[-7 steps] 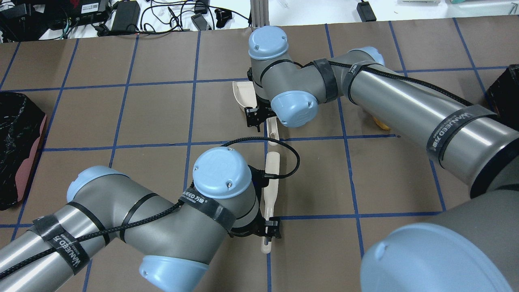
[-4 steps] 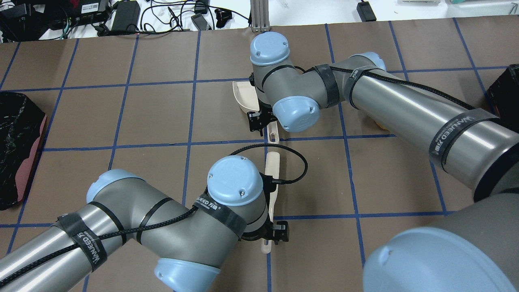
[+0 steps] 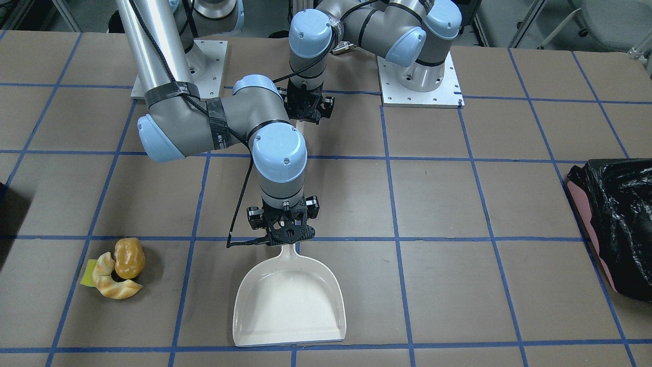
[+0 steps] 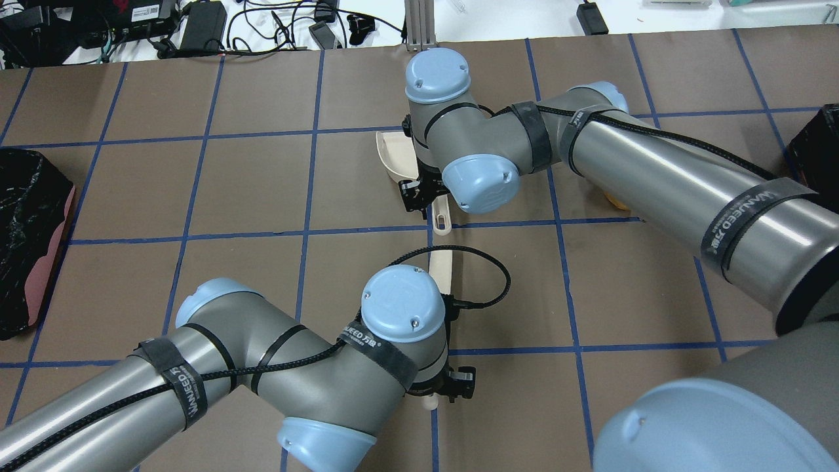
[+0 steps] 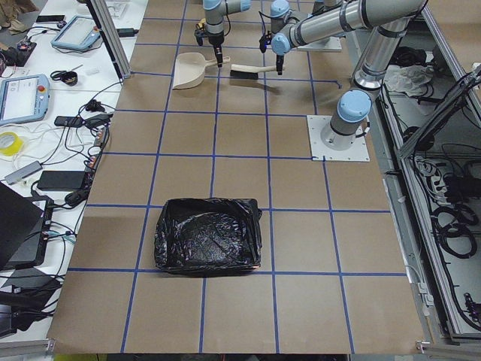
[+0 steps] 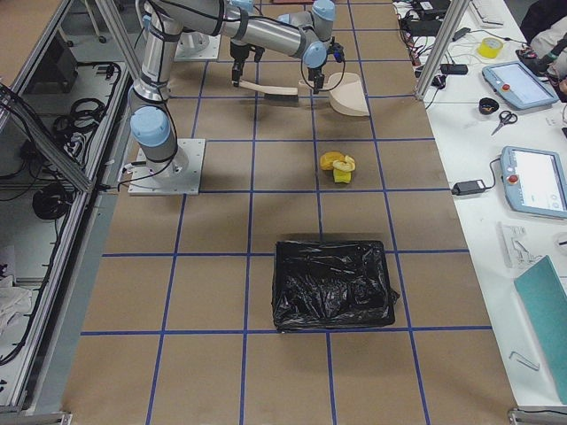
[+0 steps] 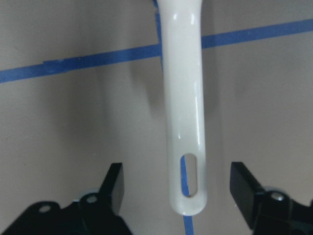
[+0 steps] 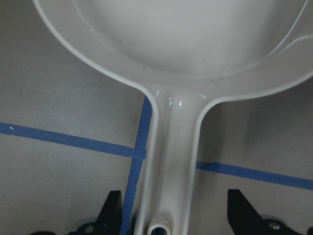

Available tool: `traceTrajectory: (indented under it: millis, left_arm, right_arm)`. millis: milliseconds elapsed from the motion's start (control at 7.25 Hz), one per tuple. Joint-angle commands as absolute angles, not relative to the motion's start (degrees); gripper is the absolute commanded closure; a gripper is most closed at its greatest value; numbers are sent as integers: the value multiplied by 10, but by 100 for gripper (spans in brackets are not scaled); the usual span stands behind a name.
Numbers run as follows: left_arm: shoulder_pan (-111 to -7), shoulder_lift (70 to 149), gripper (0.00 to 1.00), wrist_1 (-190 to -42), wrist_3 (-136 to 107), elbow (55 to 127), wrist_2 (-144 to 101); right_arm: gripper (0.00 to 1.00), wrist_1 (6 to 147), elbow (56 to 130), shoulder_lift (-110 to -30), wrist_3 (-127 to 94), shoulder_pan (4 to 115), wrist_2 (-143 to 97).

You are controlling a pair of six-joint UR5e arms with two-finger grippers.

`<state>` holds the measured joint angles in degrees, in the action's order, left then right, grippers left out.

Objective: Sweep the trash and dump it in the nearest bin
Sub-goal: 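Close the left gripper on the brush handle while the right grips the dustpan handle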

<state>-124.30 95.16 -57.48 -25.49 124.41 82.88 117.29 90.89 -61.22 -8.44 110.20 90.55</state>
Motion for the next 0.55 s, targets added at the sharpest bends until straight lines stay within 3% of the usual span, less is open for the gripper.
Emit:
traceTrajectory:
  millis: [0, 138, 276, 414]
  left_arm:
    - [-1244, 962, 38, -570, -264, 1242, 827]
    - [-1244, 962, 70, -570, -269, 1241, 827]
    - [-1244, 962, 89, -570, -272, 1240, 825]
    - [-1244, 962, 100, -571, -282, 1240, 824]
  right_arm:
    - [21, 1175, 917, -611, -84, 1102, 904]
    - [22, 1175, 916, -612, -85, 1102, 904]
    - [30, 1176, 915, -611, -86, 1101, 900]
    - [44, 1176, 915, -611, -88, 1102, 886]
